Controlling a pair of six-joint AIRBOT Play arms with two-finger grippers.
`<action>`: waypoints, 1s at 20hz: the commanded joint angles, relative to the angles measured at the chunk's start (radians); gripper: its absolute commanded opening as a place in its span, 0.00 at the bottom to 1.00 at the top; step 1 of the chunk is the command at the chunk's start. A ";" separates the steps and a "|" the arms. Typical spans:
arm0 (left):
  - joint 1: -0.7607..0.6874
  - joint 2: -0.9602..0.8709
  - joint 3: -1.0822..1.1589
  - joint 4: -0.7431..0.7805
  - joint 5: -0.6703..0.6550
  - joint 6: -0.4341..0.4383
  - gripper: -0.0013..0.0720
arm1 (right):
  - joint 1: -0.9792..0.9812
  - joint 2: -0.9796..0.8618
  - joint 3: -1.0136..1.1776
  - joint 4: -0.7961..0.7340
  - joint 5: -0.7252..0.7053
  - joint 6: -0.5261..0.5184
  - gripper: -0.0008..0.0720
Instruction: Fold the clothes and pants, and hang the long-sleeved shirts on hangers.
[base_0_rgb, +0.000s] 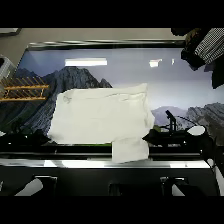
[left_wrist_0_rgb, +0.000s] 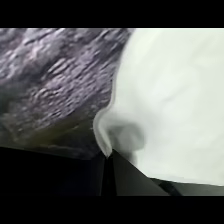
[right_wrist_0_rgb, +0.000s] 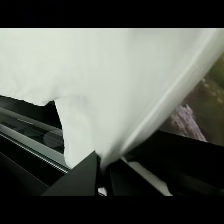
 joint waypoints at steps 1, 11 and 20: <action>-0.024 0.017 0.066 -0.164 -0.040 0.030 0.03 | 0.001 0.001 0.076 0.085 0.003 -0.092 0.05; -0.142 0.308 0.903 0.016 -0.101 -0.388 0.03 | 0.001 0.219 0.802 0.000 0.003 0.071 0.05; -0.141 0.588 1.094 0.362 -0.120 -0.541 0.03 | 0.001 0.517 1.063 -0.331 -0.132 0.435 0.05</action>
